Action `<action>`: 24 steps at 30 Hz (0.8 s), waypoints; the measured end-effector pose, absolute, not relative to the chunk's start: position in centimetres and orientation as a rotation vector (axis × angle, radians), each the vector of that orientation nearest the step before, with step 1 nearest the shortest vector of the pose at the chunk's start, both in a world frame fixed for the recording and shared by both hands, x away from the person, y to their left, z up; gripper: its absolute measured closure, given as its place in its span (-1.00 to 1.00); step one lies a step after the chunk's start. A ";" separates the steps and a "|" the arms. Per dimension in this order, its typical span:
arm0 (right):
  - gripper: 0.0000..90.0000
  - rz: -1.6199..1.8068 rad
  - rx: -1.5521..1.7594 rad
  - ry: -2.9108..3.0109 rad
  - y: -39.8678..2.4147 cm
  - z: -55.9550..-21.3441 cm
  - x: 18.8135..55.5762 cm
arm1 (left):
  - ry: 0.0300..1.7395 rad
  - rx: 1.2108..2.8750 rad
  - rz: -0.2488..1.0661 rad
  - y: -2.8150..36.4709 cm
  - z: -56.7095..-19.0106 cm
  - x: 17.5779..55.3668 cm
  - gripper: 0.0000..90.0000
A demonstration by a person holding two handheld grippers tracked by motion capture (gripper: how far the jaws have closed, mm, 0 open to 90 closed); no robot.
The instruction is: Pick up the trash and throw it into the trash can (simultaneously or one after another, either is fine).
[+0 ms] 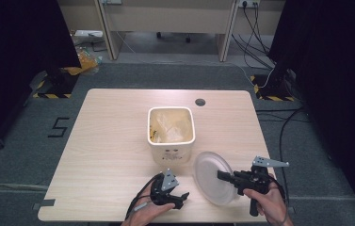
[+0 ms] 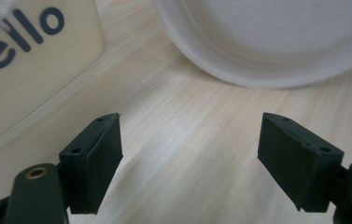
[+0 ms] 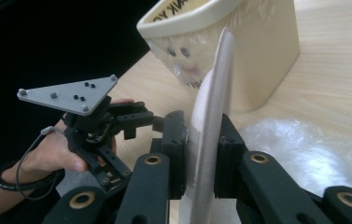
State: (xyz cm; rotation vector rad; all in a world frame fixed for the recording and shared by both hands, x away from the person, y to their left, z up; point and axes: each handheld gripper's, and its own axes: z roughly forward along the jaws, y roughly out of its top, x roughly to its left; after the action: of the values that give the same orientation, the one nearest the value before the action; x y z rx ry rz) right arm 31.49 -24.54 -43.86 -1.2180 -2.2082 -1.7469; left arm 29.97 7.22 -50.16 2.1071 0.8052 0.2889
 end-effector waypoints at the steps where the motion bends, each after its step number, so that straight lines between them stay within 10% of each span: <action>1: 0.81 -1.759 -1.213 -2.195 -24.6 -43.7 31.5 | 0.812 2.096 0.285 7.6 -49.9 29.9 -0.53; 24: 0.85 -2.050 -1.063 -2.082 -26.1 -36.1 32.6 | 0.940 2.105 0.361 12.0 -52.1 30.3 -0.56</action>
State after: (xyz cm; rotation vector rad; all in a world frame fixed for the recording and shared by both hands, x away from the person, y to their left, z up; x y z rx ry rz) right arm 32.55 -26.12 -36.08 -1.0629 -2.0821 -2.0503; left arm 30.32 12.03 -52.12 2.1049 0.9402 0.3611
